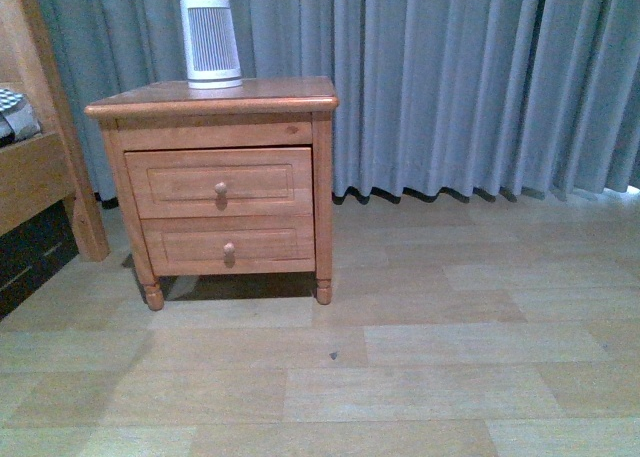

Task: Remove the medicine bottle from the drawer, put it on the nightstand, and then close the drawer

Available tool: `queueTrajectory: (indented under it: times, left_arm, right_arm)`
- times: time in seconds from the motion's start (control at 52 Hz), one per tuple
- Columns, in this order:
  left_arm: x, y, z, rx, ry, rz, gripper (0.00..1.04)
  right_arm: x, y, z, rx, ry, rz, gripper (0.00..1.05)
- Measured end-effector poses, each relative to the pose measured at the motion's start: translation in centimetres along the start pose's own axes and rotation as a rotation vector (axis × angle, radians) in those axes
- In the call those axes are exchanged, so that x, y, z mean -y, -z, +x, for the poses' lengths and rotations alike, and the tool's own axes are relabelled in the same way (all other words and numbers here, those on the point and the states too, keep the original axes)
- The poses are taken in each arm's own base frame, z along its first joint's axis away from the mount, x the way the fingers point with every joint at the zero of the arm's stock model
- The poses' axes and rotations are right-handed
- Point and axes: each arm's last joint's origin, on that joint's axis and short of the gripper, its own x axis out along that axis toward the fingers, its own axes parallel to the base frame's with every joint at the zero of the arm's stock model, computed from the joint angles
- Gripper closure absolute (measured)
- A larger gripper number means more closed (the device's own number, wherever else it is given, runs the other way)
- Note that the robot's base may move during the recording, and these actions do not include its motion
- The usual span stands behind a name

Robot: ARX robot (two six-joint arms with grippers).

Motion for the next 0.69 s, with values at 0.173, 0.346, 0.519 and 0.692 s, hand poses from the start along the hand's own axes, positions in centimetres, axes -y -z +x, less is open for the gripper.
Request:
queueTrajectory:
  times: [0.173,0.346,0.519,0.692]
  left_arm:
    - [0.0,0.0,0.0,0.0,0.0,0.0,0.07]
    - [0.0,0.0,0.0,0.0,0.0,0.0,0.07]
    - [0.0,0.0,0.0,0.0,0.0,0.0,0.07]
    - [0.0,0.0,0.0,0.0,0.0,0.0,0.07]
  right_arm:
    - [0.0,0.0,0.0,0.0,0.0,0.0,0.07]
    - [0.0,0.0,0.0,0.0,0.0,0.0,0.07]
    - [0.0,0.0,0.0,0.0,0.0,0.0,0.07]
    - [0.0,0.0,0.0,0.0,0.0,0.0,0.07]
